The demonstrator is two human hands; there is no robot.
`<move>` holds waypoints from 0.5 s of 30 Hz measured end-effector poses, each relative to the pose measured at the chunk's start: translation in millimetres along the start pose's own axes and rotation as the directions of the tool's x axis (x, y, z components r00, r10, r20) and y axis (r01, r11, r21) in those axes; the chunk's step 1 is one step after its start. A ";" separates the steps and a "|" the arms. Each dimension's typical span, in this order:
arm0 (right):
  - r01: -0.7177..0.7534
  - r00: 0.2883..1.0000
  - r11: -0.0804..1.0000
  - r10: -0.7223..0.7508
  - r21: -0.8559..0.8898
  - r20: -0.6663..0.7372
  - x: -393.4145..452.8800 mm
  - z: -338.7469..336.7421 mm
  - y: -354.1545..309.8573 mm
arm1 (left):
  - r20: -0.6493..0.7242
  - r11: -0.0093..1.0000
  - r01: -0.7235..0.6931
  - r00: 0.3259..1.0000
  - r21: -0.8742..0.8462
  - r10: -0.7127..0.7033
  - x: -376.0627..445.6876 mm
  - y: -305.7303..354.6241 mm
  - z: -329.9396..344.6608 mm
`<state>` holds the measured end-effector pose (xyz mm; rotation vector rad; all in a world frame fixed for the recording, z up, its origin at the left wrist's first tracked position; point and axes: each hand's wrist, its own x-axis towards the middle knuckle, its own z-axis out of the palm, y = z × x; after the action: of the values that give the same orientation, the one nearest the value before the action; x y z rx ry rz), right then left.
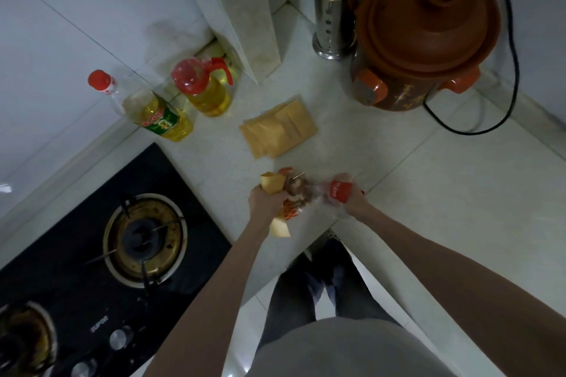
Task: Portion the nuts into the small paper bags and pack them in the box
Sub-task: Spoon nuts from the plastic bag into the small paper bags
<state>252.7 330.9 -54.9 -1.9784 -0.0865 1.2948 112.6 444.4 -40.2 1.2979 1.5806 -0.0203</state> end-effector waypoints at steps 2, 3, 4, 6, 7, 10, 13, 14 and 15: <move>-0.121 0.991 0.973 0.106 0.194 0.087 -2.1 -9.1 2.1 | -0.031 1.000 -0.009 0.999 -0.004 0.009 1.5 -2.2 -0.2; -0.146 0.984 0.963 0.118 0.225 0.134 -4.3 -13.8 2.0 | -0.040 1.000 -0.020 0.999 -0.001 0.020 1.6 -2.9 -0.4; -0.045 0.992 0.979 0.020 0.197 0.124 -3.7 -15.1 6.9 | -0.049 1.000 -0.027 0.998 0.005 0.028 1.4 -3.6 -0.5; 0.051 0.997 0.982 -0.060 0.180 0.049 -6.3 -16.9 5.8 | -0.059 1.000 -0.012 0.998 -0.013 0.011 -0.1 -4.7 -0.6; 0.093 0.995 0.988 -0.098 0.123 0.035 -8.8 -19.0 4.6 | -0.062 1.000 -0.005 0.998 -0.030 0.003 -1.2 -5.1 -0.3; 0.178 0.982 0.983 -0.180 0.035 0.058 -13.4 -23.6 -1.9 | -0.074 0.998 0.003 0.997 -0.057 -0.007 -4.2 -5.3 0.0; 0.120 0.991 0.990 -0.124 0.077 0.046 -9.2 -28.5 0.9 | -0.088 0.997 0.014 0.996 -0.075 -0.020 -6.6 -6.1 -1.2; 0.109 0.993 0.993 -0.111 0.049 0.041 -8.0 -29.0 1.0 | -0.095 0.997 0.013 0.995 -0.082 -0.021 -6.5 -7.8 -1.7; 0.119 0.992 0.993 -0.119 0.001 0.040 -6.5 -30.8 2.6 | -0.102 0.996 0.012 0.995 -0.087 -0.021 -6.4 -9.5 -2.5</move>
<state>273.6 309.3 -45.4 -1.9181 -0.2212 1.2580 103.2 437.4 -39.8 1.2356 1.6609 0.1045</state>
